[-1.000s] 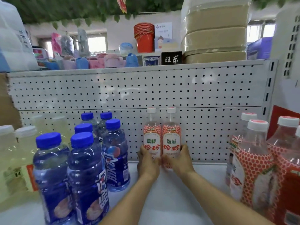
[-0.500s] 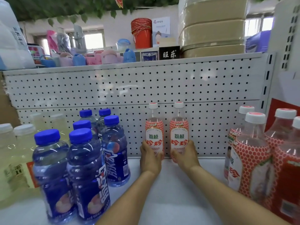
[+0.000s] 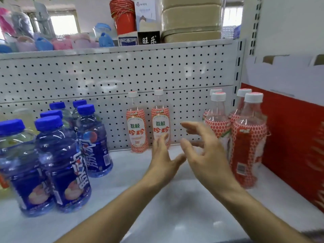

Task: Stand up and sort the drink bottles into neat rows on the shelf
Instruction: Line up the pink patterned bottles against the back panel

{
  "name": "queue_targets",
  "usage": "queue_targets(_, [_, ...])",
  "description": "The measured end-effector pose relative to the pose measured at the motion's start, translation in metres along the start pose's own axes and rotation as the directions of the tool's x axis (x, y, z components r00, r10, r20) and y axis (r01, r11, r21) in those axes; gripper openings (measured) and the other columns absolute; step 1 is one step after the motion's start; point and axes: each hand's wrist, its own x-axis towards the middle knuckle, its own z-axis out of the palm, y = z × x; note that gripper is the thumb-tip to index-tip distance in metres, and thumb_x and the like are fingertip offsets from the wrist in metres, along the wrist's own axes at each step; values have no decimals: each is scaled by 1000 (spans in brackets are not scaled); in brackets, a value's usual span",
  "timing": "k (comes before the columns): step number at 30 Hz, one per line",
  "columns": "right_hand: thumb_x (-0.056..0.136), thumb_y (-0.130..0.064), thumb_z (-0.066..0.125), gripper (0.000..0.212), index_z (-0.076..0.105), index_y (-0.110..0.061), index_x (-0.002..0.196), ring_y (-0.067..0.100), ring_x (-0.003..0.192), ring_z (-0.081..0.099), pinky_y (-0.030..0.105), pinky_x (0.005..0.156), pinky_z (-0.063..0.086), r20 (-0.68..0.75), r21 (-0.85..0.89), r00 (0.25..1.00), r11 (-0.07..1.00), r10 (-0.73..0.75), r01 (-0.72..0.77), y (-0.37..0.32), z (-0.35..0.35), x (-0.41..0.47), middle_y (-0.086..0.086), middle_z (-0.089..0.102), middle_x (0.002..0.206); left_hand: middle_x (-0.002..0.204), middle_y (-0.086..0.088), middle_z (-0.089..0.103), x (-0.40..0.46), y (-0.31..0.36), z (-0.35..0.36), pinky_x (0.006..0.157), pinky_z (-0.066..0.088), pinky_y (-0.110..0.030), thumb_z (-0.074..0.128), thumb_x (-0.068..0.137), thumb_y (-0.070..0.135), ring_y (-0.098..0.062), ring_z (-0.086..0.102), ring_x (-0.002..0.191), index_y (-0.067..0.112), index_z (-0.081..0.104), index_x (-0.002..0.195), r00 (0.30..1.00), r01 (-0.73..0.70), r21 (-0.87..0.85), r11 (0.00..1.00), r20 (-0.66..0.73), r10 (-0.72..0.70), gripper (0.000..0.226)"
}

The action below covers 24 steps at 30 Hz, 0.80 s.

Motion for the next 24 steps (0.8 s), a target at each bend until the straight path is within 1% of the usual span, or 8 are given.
queue_targets(4, [88,-9,67,42,53,-22,125,12,122,47,40,103,44,-295,-110,950,991,-100,70,11,-44,-23,-13,47,123,152,3,35,2,23,40,116,35,-41,83,77,33,-14,36,139,24,20,152,990,7,-64,998,144,3,98])
queue_targets(7, [83,-10,71,64,38,-31,134,16,126,43,43,105,43,-442,-37,893,994,79,-106,27,-76,-34,-13,39,128,125,1,61,4,38,62,92,54,-25,84,75,11,-10,62,113,17,37,136,971,86,-207,974,236,-36,77])
queue_targets(9, [82,-12,74,78,28,-34,141,11,126,44,39,106,43,-371,78,884,958,284,-275,36,-91,-37,-7,39,138,111,0,67,5,44,69,80,58,-20,82,73,1,-2,67,93,15,43,126,968,101,-252,962,250,-36,67])
queue_targets(11, [77,-18,80,91,22,-38,144,12,122,49,41,104,44,-212,95,871,896,444,-434,48,-99,-39,-7,44,138,106,-1,70,7,42,68,83,58,-26,84,70,1,-4,69,90,15,47,123,959,126,-257,958,279,-52,66])
queue_targets(13, [66,-32,87,98,26,-43,142,16,118,52,44,99,47,-103,-12,852,856,513,-517,58,-104,-43,-5,47,134,105,-1,73,8,39,60,92,57,-38,89,62,12,-14,71,96,17,54,120,942,158,-213,964,327,-82,67])
queue_targets(15, [62,-40,88,94,33,-40,139,13,112,50,35,92,47,-22,-110,844,838,536,-535,63,-107,-44,-5,43,131,103,0,75,5,34,53,95,55,-47,90,61,18,-19,72,97,18,63,114,923,172,-163,972,371,-102,60])
queue_targets(19, [68,-33,86,78,42,-31,132,1,98,50,15,75,38,99,-120,838,842,537,-525,67,-109,-46,-6,46,125,104,3,74,-9,28,47,92,56,-45,89,67,14,-16,71,97,23,61,115,936,175,-152,973,333,-117,57])
queue_targets(24, [68,-27,86,75,37,-32,125,7,104,60,20,75,44,213,14,815,832,540,-555,67,-98,-49,-14,60,112,109,6,70,-28,21,30,77,55,-26,85,72,15,-13,68,99,27,50,123,968,179,-198,964,208,-137,63])
